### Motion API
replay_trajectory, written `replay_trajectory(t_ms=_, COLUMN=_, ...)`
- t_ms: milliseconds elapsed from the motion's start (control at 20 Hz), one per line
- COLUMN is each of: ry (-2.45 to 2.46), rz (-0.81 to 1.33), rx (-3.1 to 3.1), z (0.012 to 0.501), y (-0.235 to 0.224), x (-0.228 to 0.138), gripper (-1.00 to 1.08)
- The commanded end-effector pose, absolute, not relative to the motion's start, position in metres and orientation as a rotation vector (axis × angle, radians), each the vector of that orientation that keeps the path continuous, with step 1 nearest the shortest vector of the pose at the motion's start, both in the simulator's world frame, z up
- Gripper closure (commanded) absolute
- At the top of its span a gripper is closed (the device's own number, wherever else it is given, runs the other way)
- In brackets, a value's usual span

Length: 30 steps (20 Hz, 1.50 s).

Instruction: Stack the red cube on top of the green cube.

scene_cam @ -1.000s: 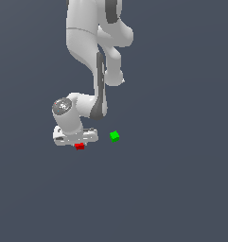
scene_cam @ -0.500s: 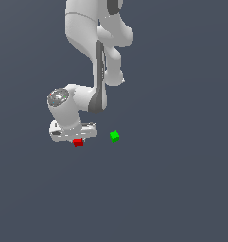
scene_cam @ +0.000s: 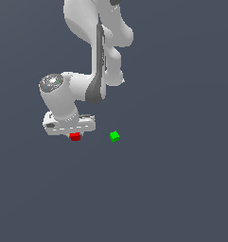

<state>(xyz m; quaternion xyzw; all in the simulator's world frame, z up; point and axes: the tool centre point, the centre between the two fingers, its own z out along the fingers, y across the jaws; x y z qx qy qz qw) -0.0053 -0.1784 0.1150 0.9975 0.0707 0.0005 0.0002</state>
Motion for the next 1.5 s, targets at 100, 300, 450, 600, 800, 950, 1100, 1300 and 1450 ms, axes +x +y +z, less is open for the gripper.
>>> replay_trajectory(t_ms=100, ry=0.222, rz=0.001, rx=3.133, z=0.118, y=-0.178, x=-0.005, gripper=1.08)
replay_trajectory(t_ms=300, ry=0.222, rz=0.001, rx=3.133, z=0.117, y=-0.174, x=-0.006, gripper=1.08)
replay_trajectory(t_ms=450, ry=0.222, rz=0.001, rx=3.133, z=0.114, y=-0.164, x=-0.009, gripper=1.08)
replay_trajectory(t_ms=600, ry=0.222, rz=0.001, rx=3.133, z=0.110, y=-0.149, x=-0.014, gripper=1.08)
replay_trajectory(t_ms=800, ry=0.222, rz=0.001, rx=3.133, z=0.100, y=-0.118, x=-0.023, gripper=1.08)
replay_trajectory(t_ms=950, ry=0.223, rz=0.001, rx=3.134, z=0.091, y=-0.088, x=-0.031, gripper=1.08)
replay_trajectory(t_ms=1100, ry=0.223, rz=0.001, rx=3.134, z=0.082, y=-0.060, x=-0.038, gripper=1.08)
replay_trajectory(t_ms=1300, ry=0.223, rz=0.001, rx=3.134, z=0.072, y=-0.027, x=-0.046, gripper=1.08)
replay_trajectory(t_ms=1450, ry=0.223, rz=0.001, rx=3.134, z=0.067, y=-0.010, x=-0.050, gripper=1.08)
